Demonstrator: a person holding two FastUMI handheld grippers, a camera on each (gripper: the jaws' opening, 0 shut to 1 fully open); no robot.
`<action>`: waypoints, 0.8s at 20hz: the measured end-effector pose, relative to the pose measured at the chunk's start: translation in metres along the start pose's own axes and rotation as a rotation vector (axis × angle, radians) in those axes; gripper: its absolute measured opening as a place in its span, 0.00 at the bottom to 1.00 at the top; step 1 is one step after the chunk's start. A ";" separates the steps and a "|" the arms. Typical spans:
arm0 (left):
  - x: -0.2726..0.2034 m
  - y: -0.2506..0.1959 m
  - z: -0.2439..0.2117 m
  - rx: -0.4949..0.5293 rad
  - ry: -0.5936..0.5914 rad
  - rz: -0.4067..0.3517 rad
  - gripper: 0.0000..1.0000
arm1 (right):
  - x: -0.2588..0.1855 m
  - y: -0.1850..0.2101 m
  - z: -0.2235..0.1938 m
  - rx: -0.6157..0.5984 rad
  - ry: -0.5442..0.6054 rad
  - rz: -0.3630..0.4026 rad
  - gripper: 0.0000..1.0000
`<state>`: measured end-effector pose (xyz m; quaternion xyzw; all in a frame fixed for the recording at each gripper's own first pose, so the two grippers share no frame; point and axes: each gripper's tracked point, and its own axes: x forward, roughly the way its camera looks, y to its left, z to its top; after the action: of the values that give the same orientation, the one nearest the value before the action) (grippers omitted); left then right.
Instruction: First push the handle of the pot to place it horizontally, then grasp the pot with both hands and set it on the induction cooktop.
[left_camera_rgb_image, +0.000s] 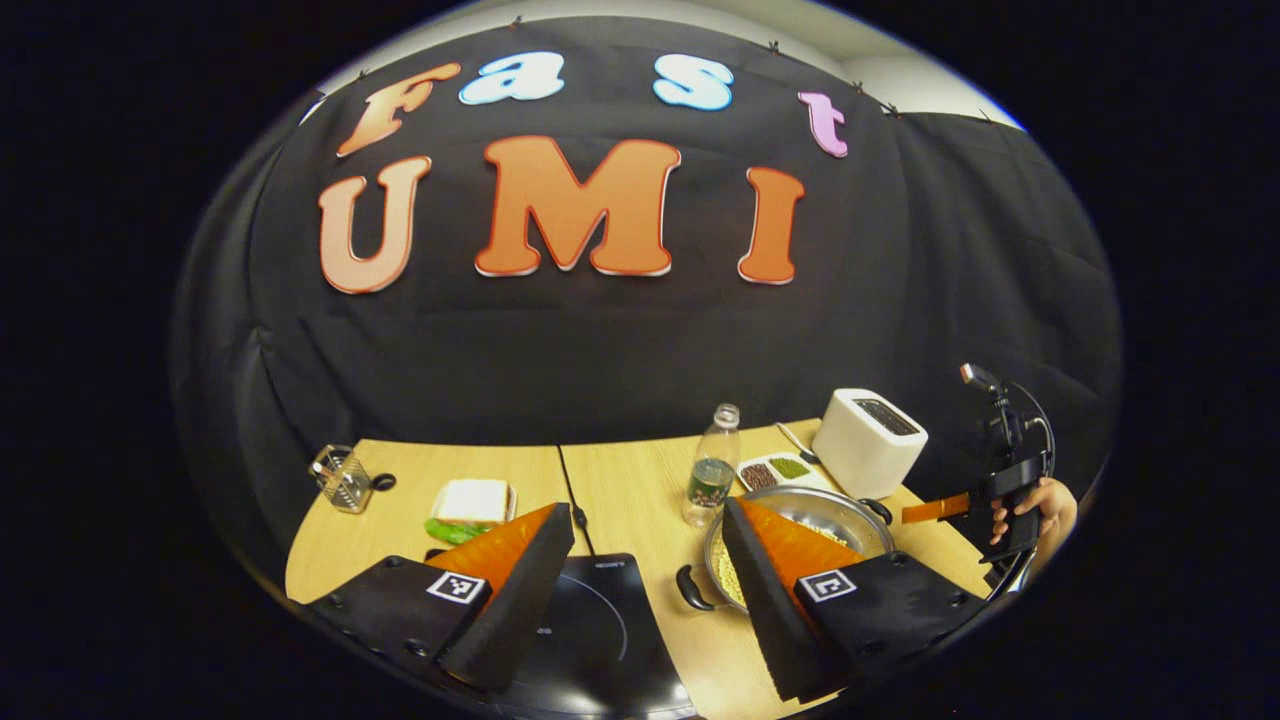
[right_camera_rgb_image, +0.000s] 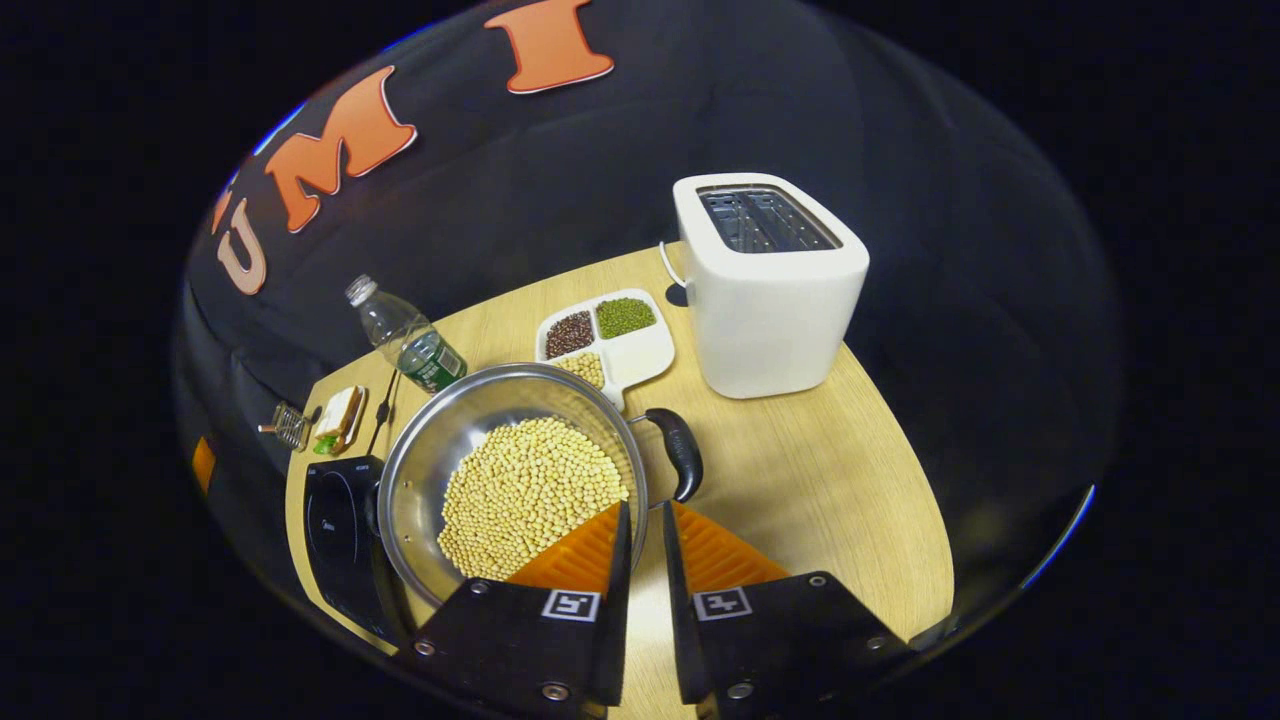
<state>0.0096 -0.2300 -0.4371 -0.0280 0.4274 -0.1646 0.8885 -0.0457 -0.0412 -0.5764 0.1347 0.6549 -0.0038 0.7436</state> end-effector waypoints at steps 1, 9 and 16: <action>0.007 -0.008 -0.010 -0.014 0.036 -0.016 0.98 | 0.001 0.003 0.000 -0.015 -0.002 -0.001 0.24; 0.064 -0.053 -0.091 -0.047 0.274 -0.075 0.98 | 0.022 0.004 0.005 -0.032 -0.001 -0.004 0.63; 0.098 -0.050 -0.145 -0.037 0.380 -0.014 0.99 | 0.044 -0.010 0.005 -0.076 0.002 -0.072 0.77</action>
<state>-0.0584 -0.2953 -0.5926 -0.0156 0.5904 -0.1653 0.7899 -0.0366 -0.0445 -0.6212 0.0825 0.6597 -0.0057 0.7470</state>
